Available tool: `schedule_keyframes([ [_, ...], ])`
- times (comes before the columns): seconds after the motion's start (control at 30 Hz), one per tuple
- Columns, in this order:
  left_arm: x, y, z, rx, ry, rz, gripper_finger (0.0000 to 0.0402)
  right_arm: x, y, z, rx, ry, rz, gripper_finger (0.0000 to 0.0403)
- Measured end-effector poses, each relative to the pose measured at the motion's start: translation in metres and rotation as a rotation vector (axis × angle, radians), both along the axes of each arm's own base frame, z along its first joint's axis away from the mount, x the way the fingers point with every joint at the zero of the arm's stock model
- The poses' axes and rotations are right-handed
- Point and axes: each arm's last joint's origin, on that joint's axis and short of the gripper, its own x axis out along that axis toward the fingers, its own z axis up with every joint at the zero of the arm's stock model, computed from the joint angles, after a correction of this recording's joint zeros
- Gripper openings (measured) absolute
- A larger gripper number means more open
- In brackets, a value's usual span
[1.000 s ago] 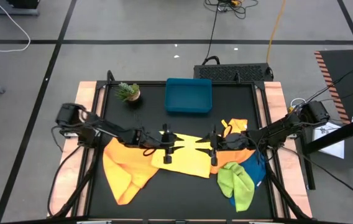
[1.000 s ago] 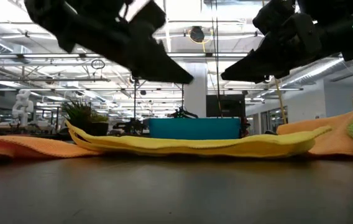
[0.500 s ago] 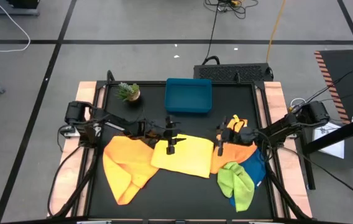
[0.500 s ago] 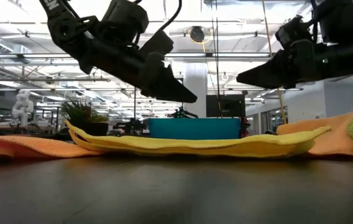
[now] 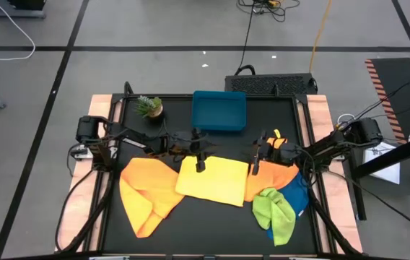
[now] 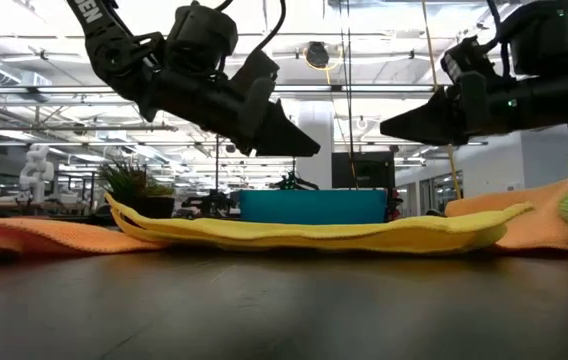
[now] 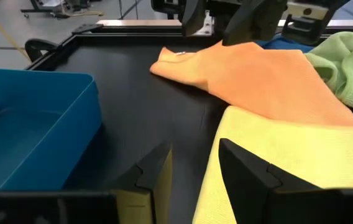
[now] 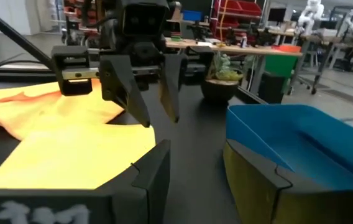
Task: Fold microfiber towels
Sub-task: Fold the yellow microfiber cloth
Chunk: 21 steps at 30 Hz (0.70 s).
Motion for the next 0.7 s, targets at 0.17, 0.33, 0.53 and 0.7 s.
schedule_keyframes([
  [0.17,0.002,-0.004,0.0,-0.003,-0.032,-0.009,0.0136,0.0,0.001,0.0,0.032,-0.008,0.032,0.0143],
  [0.33,0.005,-0.006,0.0,-0.007,-0.074,-0.024,0.0136,0.0,0.003,-0.003,0.12,-0.004,0.052,0.0143],
  [0.53,0.005,-0.007,0.0,-0.048,-0.074,-0.045,0.0136,-0.001,0.007,-0.011,0.198,0.06,0.027,0.0143],
  [0.7,0.004,-0.01,-0.005,-0.063,-0.028,-0.05,0.0136,-0.002,0.011,-0.01,0.219,0.037,-0.012,0.0143],
])
